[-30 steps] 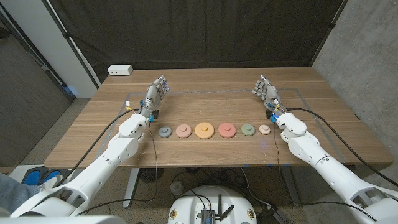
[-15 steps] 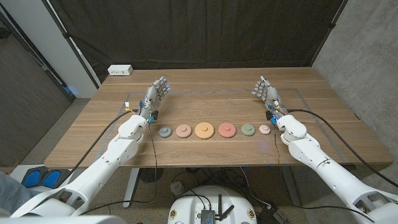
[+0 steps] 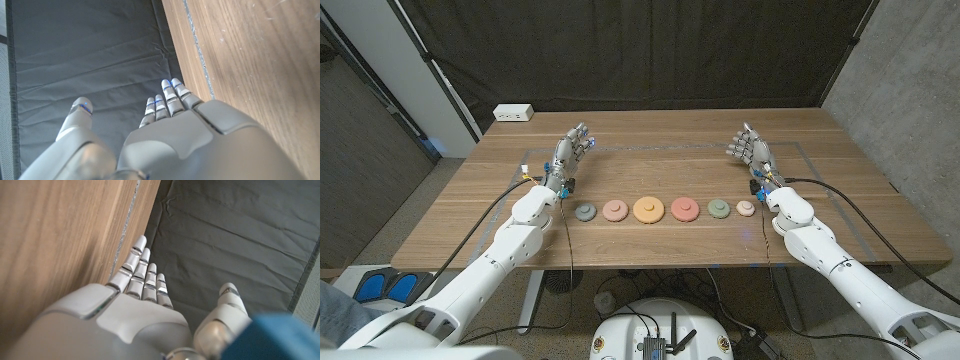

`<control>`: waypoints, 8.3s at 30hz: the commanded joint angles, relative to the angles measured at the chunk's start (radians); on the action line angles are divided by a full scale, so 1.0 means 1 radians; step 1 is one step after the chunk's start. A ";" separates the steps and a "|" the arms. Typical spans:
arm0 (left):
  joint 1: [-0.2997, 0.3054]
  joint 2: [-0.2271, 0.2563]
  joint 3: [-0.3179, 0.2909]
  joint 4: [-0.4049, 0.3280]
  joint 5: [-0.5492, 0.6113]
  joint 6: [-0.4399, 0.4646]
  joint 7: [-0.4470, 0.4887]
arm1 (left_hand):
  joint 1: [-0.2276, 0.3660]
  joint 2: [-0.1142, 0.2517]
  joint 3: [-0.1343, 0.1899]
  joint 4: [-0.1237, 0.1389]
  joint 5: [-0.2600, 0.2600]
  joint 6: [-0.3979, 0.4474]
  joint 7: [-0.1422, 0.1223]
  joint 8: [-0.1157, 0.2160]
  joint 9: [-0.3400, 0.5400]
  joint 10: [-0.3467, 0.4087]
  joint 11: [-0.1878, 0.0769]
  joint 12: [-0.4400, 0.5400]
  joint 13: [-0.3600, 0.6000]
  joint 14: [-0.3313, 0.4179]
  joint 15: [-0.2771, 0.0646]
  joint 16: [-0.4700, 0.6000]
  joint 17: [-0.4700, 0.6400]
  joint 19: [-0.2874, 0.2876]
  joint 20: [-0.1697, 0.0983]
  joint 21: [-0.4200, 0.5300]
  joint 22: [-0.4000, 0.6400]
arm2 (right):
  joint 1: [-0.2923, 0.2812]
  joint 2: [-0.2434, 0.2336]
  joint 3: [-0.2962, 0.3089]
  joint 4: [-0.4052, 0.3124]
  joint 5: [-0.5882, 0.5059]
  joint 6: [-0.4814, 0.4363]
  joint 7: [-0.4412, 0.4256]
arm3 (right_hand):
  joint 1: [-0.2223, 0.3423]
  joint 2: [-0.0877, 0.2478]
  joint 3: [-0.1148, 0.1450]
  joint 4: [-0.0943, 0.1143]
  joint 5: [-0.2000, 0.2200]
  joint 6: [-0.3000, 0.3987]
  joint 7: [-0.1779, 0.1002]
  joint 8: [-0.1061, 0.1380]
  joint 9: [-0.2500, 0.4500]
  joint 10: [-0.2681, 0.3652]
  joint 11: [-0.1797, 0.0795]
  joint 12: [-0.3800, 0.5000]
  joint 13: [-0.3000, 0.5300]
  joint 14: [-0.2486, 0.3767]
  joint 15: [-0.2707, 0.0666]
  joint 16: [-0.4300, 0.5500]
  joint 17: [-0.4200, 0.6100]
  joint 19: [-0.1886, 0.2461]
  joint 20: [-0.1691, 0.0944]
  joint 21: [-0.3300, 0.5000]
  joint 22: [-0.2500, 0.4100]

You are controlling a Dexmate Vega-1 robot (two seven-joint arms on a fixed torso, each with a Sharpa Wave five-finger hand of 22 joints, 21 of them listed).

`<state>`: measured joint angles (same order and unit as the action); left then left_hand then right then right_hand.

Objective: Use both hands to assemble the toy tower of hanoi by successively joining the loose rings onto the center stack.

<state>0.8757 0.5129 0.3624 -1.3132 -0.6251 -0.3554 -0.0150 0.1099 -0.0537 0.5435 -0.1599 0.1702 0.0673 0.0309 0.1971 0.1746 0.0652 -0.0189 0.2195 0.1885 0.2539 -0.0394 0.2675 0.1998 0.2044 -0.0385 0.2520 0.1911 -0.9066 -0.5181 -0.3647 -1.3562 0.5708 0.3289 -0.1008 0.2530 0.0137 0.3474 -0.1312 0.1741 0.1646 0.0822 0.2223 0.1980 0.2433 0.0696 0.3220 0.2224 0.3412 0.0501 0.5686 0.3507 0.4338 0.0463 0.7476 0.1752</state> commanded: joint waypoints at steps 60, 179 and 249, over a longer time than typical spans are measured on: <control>0.105 -0.001 -0.048 -0.079 0.036 -0.032 0.156 | 0.072 0.024 -0.021 -0.014 0.009 0.195 -0.008 -0.002 0.006 0.257 0.052 0.012 0.014 0.700 -0.136 0.404 0.208 0.535 -0.052 0.407 0.242 | 0.006 0.055 -0.016 0.022 -0.058 0.008 -0.105 | 0.018 0.055 0.017 -0.019 0.014 0.203 -0.033 0.055 0.018 0.235 -0.040 0.050 0.149 0.586 -0.265 0.515 0.465 0.552 -0.199 0.328 0.116; 0.124 0.115 0.150 -0.392 1.060 0.650 0.862 | 0.734 -0.079 -0.131 -0.001 0.117 0.222 -0.124 0.040 0.030 0.243 -0.162 -0.001 0.120 0.769 -0.178 0.922 0.487 0.646 -0.172 0.746 0.384 | -0.017 -0.217 -0.233 -0.357 -1.076 -0.641 -0.567 | 0.555 -0.159 0.234 -0.032 0.029 0.180 -0.152 0.008 0.044 0.143 -0.174 -0.114 0.265 0.662 -0.262 0.979 0.885 0.636 -0.263 0.530 0.286; 0.007 0.480 0.199 -0.781 0.914 1.082 0.091 | 0.704 -0.016 -0.221 0.005 0.126 0.208 -0.016 0.024 0.033 0.216 -0.046 -0.007 0.127 0.676 -0.179 0.970 0.429 0.576 -0.152 0.788 0.334 | 0.151 -0.415 -0.372 -0.748 -1.077 -1.197 0.219 | 0.597 -0.099 0.238 -0.029 0.059 0.174 -0.109 0.023 0.070 0.071 -0.161 -0.107 0.326 0.499 -0.263 0.948 0.868 0.525 -0.261 0.538 0.224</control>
<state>0.8947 0.9773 0.5490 -2.0790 0.3075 0.6917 0.1065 0.8136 -0.0787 0.3283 -0.1575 0.2892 0.2660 0.0111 0.2202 0.2045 0.2701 -0.0672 0.2039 0.3135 0.9304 -0.1322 1.2279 0.6264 0.7735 -0.0842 1.0321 0.5239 -0.7792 -0.9158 -0.7197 -2.0882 -0.5260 -0.8439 0.0816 0.8506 -0.0944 0.5876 -0.1667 0.2258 0.3258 -0.0248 0.2377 0.2625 0.3042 -0.0910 0.2040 0.5450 0.8432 -0.1038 1.5124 1.2141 0.9560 -0.1375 1.2786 0.3986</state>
